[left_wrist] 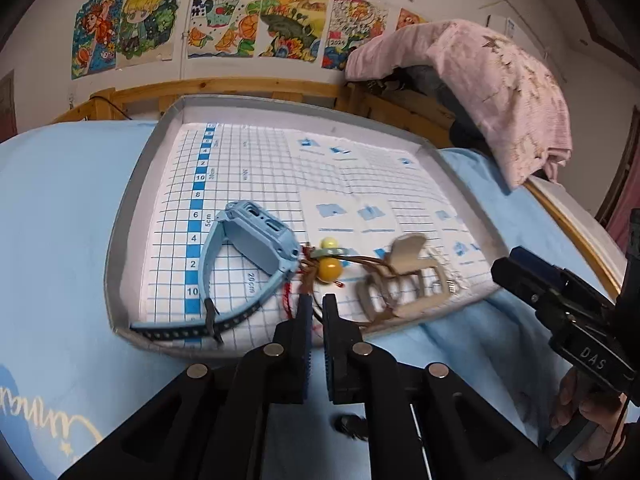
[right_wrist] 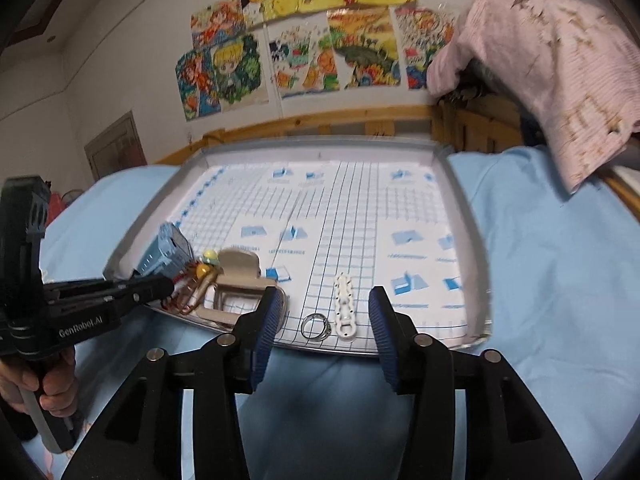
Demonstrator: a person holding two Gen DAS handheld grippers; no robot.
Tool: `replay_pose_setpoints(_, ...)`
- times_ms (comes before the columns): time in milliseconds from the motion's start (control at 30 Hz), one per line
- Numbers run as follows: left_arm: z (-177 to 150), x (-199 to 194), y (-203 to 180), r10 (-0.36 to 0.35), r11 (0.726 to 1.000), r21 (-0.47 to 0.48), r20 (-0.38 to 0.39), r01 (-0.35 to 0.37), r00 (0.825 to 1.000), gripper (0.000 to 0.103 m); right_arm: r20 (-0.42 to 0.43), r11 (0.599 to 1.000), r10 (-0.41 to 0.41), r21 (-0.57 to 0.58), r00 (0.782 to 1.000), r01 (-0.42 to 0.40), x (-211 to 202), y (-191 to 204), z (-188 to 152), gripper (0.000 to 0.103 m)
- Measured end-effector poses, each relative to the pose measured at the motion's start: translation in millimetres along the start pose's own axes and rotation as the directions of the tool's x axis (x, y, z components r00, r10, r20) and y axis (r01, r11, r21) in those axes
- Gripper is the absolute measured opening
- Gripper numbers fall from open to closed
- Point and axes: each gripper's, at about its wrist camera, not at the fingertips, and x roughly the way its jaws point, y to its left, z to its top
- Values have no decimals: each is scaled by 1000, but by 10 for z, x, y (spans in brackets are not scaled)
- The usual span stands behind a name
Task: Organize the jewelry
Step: 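Carry the hair tie and small ring into the grey tray and open both tools, then withdraw both tools from the tray toward the black cord and silver ring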
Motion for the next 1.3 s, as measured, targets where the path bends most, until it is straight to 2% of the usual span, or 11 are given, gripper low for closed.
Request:
replay_pose_setpoints(100, -59, -214, -49, -25, 1000, 2, 49, 25, 998, 37, 60, 1000, -19, -9, 998, 19, -240, 24, 12, 59)
replay_pose_setpoints(133, -75, -284, -53, -33, 999, -5, 70, 34, 997, 56, 80, 1000, -25, -12, 996, 26, -334, 38, 11, 61)
replay_pose_setpoints(167, -97, -369, -54, -39, 999, -16, 100, 41, 994, 67, 96, 1000, -28, -11, 995, 30, -413, 40, 5, 65)
replay_pose_setpoints(233, -146, -551, -73, -52, 998, -28, 153, 57, 987, 69, 140, 1000, -30, -2, 990, 31, -617, 54, -6, 75)
replay_pose_setpoints(300, -201, -713, -127, -53, 998, -12, 178, 56, 983, 71, 175, 999, -32, 1, 984, 33, -800, 74, -19, 79)
replay_pose_setpoints(400, -299, -984, -187, -46, 999, 7, 243, 46, 969, 94, 234, 999, -35, -2, 972, 36, -1088, 106, -38, 86)
replay_pose_setpoints(433, -322, -1056, -204, -40, 999, 7, 265, 39, 963, 100, 253, 999, -32, -1, 967, 33, -1179, 119, -49, 93)
replay_pose_setpoints(633, -527, -1612, -228, -11, 1000, -20, 375, 20, 927, 103, 353, 999, -18, -25, 936, 29, -1732, 243, -183, 101)
replay_pose_setpoints(800, -738, -1975, -237, 29, 1000, -13, 410, -25, 912, 103, 388, 1000, -1, -20, 922, 10, -2103, 297, -376, 101)
replay_pose_setpoints(1100, -1176, -2316, -267, 74, 997, -19, 415, -72, 907, 103, 388, 997, -4, -67, 922, 33, -2477, 505, -785, 101)
replay_pose_setpoints(1300, -1426, -2357, -325, 82, 996, -6, 386, -86, 919, 103, 348, 995, -25, -81, 937, 57, -2584, 613, -1082, 101)
